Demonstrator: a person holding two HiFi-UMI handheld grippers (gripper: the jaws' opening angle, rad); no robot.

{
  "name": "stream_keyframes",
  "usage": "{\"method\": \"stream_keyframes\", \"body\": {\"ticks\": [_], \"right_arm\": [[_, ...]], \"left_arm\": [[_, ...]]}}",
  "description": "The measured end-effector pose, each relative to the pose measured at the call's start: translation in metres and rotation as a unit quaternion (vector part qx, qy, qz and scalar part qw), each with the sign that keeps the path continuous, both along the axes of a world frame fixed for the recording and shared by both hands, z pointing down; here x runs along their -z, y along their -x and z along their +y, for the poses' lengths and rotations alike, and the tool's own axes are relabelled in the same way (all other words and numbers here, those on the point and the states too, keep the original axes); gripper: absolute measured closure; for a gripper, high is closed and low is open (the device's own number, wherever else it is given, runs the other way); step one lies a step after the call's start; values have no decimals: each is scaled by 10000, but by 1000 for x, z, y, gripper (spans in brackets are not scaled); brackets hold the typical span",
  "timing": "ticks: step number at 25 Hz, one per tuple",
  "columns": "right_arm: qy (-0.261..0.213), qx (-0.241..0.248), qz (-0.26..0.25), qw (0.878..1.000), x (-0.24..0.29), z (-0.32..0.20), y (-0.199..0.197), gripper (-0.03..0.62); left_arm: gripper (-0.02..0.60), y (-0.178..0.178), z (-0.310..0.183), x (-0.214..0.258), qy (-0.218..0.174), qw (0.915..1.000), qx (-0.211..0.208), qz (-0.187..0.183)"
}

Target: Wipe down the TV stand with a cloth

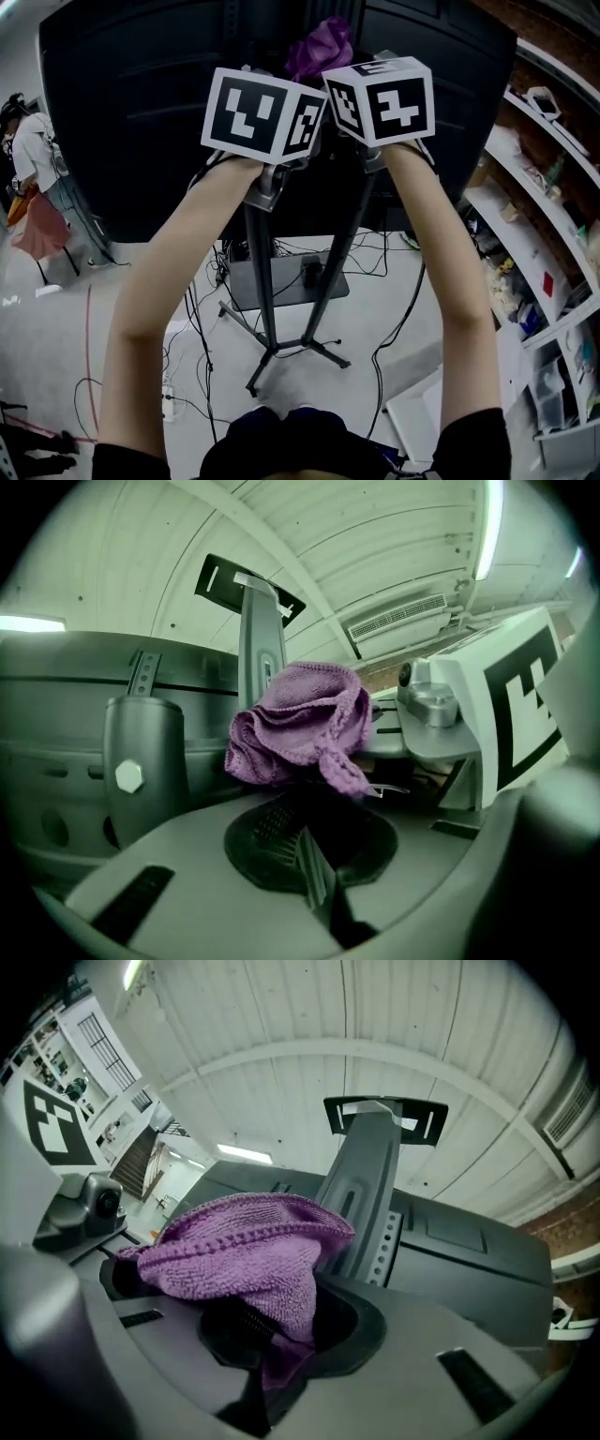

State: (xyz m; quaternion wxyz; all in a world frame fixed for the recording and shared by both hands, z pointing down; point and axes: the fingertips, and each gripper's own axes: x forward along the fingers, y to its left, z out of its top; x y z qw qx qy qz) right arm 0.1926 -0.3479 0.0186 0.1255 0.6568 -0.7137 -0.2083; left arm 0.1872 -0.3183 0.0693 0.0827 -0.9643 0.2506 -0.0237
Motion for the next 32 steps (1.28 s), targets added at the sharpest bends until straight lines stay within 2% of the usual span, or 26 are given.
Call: {"method": "stream_keyframes", "body": {"ticks": [7,17,22,25,32], "right_arm": [[262,176,-262,9992,-45,1,-1,530],[496,216,-606,9967,-117,1,2,530],[708,257,-788,9940,-160,-1,1,530],[778,238,-889,9927,-183,-4,-4,530],[949,245,-1130,9888,-232,-3,-10,530]], "left_arm": [[575,-8,10,-42,-154,9999,-56,50],[575,1,10,-109,42,9997,-42,224],[575,-3,10,-152,77,9999,-117,13],[575,-8,8,-175,173,9997,-163,-30],[575,-13,10,-222,534,9982,-235,121]]}}
